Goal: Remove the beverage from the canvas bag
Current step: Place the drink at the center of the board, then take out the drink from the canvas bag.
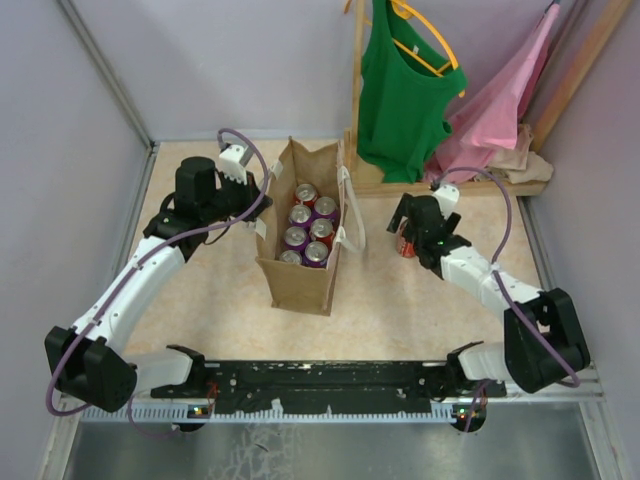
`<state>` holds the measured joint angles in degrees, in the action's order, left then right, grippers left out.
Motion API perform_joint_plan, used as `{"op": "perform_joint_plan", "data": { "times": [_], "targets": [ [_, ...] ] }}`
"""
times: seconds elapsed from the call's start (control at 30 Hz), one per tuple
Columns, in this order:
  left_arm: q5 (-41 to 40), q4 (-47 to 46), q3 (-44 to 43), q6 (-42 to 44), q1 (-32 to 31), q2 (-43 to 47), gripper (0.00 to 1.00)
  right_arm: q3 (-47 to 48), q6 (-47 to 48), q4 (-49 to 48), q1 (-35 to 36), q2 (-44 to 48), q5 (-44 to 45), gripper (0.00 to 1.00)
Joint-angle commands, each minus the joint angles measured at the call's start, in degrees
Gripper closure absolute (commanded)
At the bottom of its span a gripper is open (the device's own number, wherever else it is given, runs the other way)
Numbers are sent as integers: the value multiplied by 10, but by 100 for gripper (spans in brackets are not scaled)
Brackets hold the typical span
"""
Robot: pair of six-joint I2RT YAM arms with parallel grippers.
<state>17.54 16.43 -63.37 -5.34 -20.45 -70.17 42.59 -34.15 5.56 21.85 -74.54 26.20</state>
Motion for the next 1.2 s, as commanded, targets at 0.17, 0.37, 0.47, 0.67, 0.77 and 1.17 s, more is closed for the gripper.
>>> {"op": "perform_joint_plan", "data": {
  "times": [0.17, 0.37, 0.47, 0.67, 0.77, 1.17],
  "targets": [
    [-4, -19, 2, 5, 4, 16, 91, 90, 1, 46, 5, 18, 50, 1],
    [-6, -22, 2, 6, 5, 11, 91, 272, 80, 185, 83, 56, 130, 5],
    [-2, -28, 6, 5, 5, 9, 91, 360, 114, 228, 135, 52, 135, 16],
    [7, -31, 7, 3, 4, 2, 91, 564, 155, 338, 208, -39, 47, 49],
    [9, -31, 8, 4, 5, 2, 92, 651, 176, 388, 250, -101, 25, 68],
    [6, -35, 20, 4, 4, 8, 93, 789, 163, 530, 302, -296, -120, 100]
  ]
}}
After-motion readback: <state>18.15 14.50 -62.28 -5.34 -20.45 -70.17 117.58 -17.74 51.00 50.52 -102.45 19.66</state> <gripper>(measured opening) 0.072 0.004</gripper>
